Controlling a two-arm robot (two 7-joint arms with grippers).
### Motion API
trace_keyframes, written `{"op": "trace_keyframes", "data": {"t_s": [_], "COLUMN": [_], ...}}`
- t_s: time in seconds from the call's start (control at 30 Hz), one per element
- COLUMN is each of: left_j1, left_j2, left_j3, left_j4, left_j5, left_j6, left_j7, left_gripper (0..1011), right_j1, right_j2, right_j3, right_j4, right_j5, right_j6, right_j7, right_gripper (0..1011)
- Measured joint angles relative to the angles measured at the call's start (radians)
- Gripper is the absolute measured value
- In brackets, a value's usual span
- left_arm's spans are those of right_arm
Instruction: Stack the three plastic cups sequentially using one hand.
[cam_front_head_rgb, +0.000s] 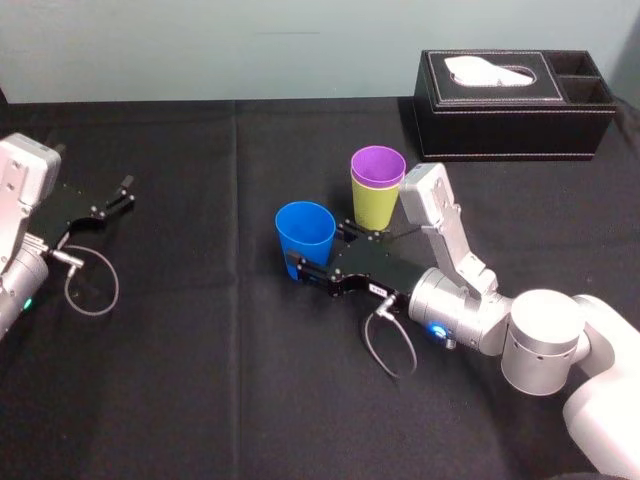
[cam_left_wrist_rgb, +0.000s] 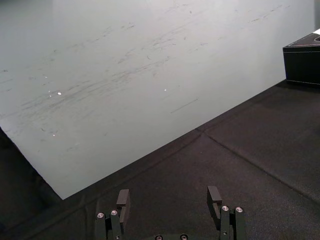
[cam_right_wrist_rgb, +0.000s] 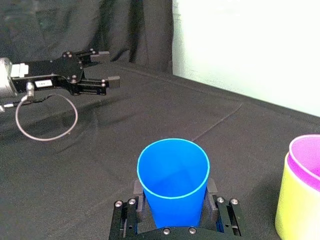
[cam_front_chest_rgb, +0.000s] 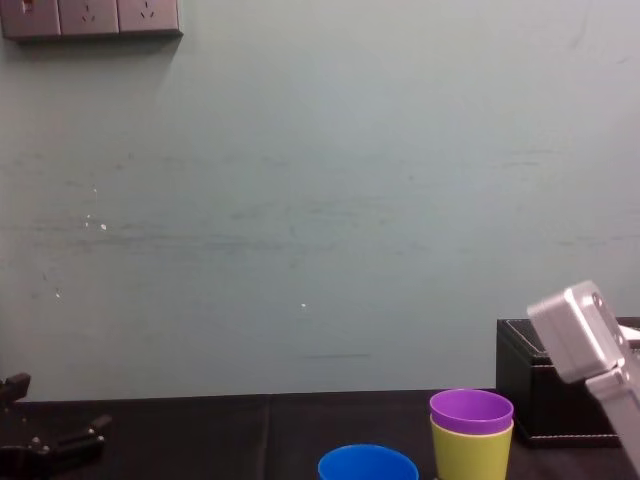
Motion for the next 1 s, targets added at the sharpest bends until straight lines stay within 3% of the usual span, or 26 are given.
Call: {"op": "trace_keyframes", "data": {"t_s": [0.2, 0.67, 1.0], "left_j1": [0.000, 0.000, 0.000], "left_j2": [0.000, 0.000, 0.000], "left_j3": [0.000, 0.000, 0.000], "left_j4": [0.000, 0.000, 0.000], "left_j5": [0.000, 0.000, 0.000], "left_j6": [0.000, 0.000, 0.000], "left_j7": [0.000, 0.000, 0.000], "left_gripper": [1010, 1010, 1010], "right_j1": [-0.006, 0.018, 0.087], "right_j2": [0.015, 0.101, 0.138], "right_j3": [0.013, 0.063, 0.082], "right_j4": [-0.049, -0.241, -0.278], "right_j5": [0.011, 0.107, 0.140], "right_j6": [0.032, 0.194, 0.258], "right_j7": [-0.001, 0.008, -0.006], "right_gripper": [716, 716, 716]}}
